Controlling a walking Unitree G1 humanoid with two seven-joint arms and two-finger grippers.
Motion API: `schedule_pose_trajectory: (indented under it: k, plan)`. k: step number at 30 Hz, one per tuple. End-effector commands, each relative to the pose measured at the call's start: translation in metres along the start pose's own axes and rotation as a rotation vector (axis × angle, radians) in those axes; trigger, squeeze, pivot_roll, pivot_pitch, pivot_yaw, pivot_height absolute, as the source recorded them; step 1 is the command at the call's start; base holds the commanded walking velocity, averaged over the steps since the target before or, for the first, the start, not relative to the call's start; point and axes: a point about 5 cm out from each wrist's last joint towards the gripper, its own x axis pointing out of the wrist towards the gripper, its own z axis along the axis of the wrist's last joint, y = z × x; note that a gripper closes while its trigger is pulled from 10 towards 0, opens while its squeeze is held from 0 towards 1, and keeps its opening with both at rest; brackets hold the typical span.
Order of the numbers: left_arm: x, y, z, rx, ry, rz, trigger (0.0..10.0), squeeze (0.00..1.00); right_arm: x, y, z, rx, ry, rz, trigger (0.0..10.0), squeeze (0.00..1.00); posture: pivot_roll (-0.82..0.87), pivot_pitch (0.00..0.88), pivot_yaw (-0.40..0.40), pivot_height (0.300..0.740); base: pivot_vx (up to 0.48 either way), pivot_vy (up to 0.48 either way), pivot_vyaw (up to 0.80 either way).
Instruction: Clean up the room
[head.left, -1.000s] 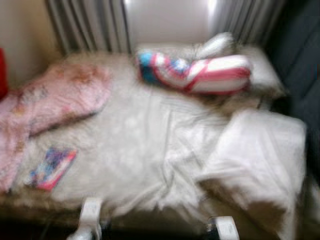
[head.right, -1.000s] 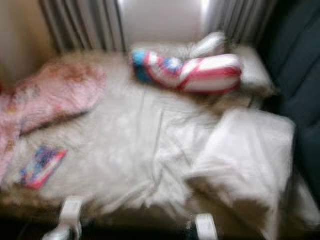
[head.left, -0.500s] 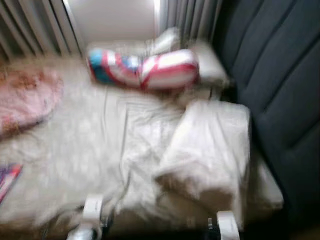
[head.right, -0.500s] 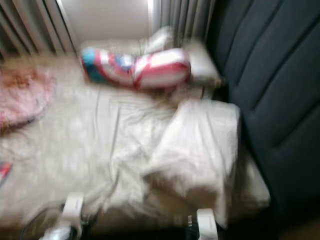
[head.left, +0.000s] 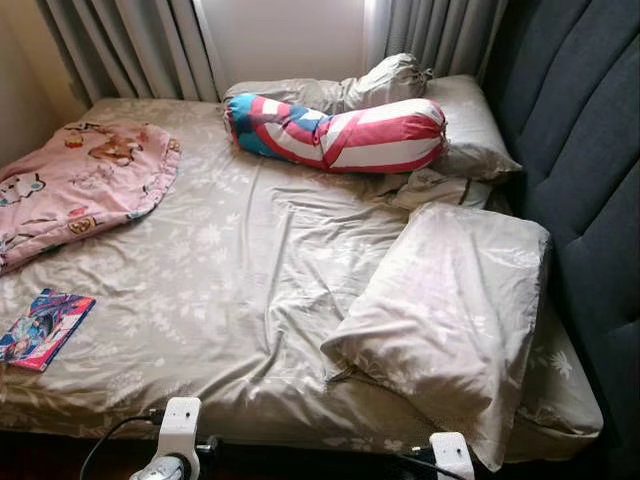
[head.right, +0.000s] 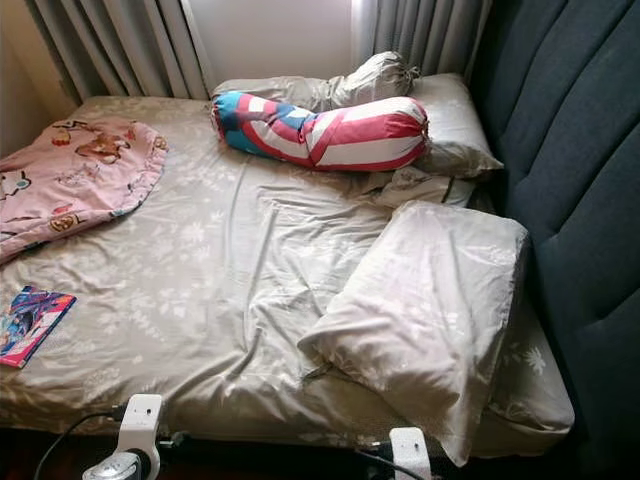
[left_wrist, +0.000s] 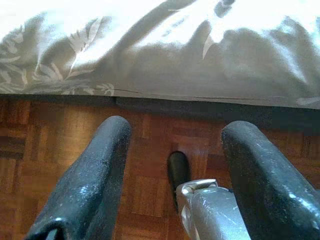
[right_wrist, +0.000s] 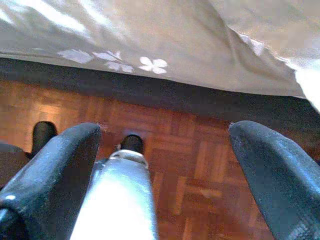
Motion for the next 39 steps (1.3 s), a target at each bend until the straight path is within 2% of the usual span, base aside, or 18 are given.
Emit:
schedule_pose_trajectory:
  k: [1,8,39]
  plan:
    - [-0.0008,0.0011,-0.0039,0.009,0.017,-0.002,10.0,0.0,-0.0006,-0.0003,-0.0031,0.01,0.004,-0.002,10.0,0.0,-0.07,0.039,-0.033,0.74,0.0,-0.274,0.0]
    - [-0.001,0.0009,-0.0047,0.006,0.018,-0.001,10.0,0.0,-0.0008,-0.0005,-0.0038,0.011,0.006,-0.002,10.0,0.0,-0.07,0.044,-0.034,0.74,0.0,-0.265,0.0]
    - [-0.0014,0.0011,-0.005,-0.003,0.005,0.005,10.0,0.0,-0.001,-0.0006,-0.0046,0.02,0.005,-0.004,10.0,0.0,-0.07,0.044,-0.037,0.74,0.0,-0.037,0.0]
